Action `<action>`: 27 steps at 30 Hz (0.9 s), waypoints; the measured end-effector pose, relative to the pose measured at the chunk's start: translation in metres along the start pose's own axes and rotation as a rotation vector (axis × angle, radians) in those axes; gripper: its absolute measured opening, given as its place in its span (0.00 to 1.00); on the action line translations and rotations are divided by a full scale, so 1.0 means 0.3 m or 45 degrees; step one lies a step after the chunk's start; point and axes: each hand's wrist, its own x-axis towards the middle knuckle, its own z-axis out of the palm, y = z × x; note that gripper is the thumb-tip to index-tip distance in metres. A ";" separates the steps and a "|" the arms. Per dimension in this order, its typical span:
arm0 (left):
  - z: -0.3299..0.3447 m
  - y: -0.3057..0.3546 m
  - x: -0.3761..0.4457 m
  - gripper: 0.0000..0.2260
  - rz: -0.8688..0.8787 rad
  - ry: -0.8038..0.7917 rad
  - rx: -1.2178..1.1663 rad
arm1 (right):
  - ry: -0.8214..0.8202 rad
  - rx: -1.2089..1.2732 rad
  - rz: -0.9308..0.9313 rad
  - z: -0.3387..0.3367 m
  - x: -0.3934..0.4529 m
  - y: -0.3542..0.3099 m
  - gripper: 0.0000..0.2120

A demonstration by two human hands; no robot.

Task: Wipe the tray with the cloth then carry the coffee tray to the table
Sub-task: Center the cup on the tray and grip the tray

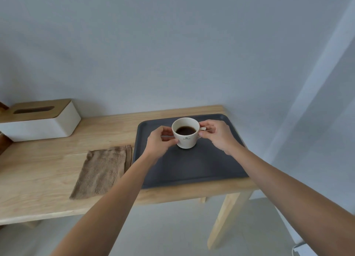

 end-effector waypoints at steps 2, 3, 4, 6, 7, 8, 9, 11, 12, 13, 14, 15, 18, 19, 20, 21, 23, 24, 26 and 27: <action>0.007 0.006 -0.005 0.15 -0.006 -0.002 0.016 | 0.004 0.000 -0.002 -0.004 -0.004 0.007 0.14; 0.009 0.009 -0.009 0.15 -0.011 -0.004 0.025 | 0.000 -0.001 -0.003 -0.004 -0.006 0.012 0.14; 0.010 0.011 -0.013 0.15 -0.018 -0.005 0.030 | -0.005 -0.004 -0.004 -0.006 -0.008 0.016 0.14; 0.014 0.015 -0.024 0.15 -0.036 -0.006 0.036 | -0.012 -0.010 -0.009 -0.008 -0.012 0.023 0.15; 0.016 0.017 -0.029 0.16 -0.042 -0.006 0.040 | -0.016 -0.003 -0.009 -0.010 -0.013 0.026 0.15; 0.017 0.020 -0.034 0.16 -0.046 -0.006 0.045 | -0.026 0.008 -0.008 -0.013 -0.015 0.027 0.15; 0.019 0.023 -0.038 0.16 -0.050 -0.012 0.051 | -0.044 0.015 -0.008 -0.015 -0.016 0.026 0.15; 0.017 0.031 -0.042 0.18 -0.052 -0.041 0.087 | -0.101 0.006 -0.013 -0.024 -0.017 0.021 0.16; 0.011 0.032 -0.043 0.20 -0.043 -0.053 0.139 | -0.117 -0.007 -0.016 -0.031 -0.020 0.020 0.17; 0.001 0.031 -0.041 0.21 -0.020 -0.046 0.228 | -0.112 -0.036 -0.022 -0.041 -0.023 0.024 0.17; -0.015 0.026 -0.041 0.22 0.017 -0.014 0.346 | -0.073 -0.117 -0.039 -0.055 -0.026 0.033 0.17; -0.035 0.017 -0.039 0.22 0.055 0.036 0.477 | -0.008 -0.261 -0.066 -0.071 -0.029 0.049 0.17; -0.112 -0.030 -0.040 0.20 -0.014 0.188 0.853 | 0.118 -0.723 -0.018 -0.129 -0.046 0.123 0.16; -0.137 -0.048 -0.043 0.20 -0.093 0.220 0.968 | 0.133 -0.814 0.042 -0.146 -0.056 0.149 0.16; -0.157 -0.066 -0.047 0.20 -0.165 0.241 1.069 | 0.149 -0.872 0.086 -0.160 -0.068 0.172 0.16; -0.172 -0.082 -0.052 0.19 -0.211 0.250 1.152 | 0.167 -0.899 0.107 -0.170 -0.080 0.192 0.16; -0.184 -0.107 -0.057 0.18 -0.208 0.248 1.285 | 0.195 -0.916 0.098 -0.179 -0.100 0.217 0.16; -0.184 -0.115 -0.058 0.18 -0.169 0.251 1.340 | 0.201 -0.932 0.087 -0.179 -0.107 0.221 0.17; -0.182 -0.126 -0.055 0.17 -0.090 0.276 1.411 | 0.212 -0.978 0.092 -0.172 -0.114 0.219 0.17; -0.183 -0.130 -0.051 0.17 -0.072 0.286 1.422 | 0.221 -1.012 0.103 -0.169 -0.116 0.216 0.18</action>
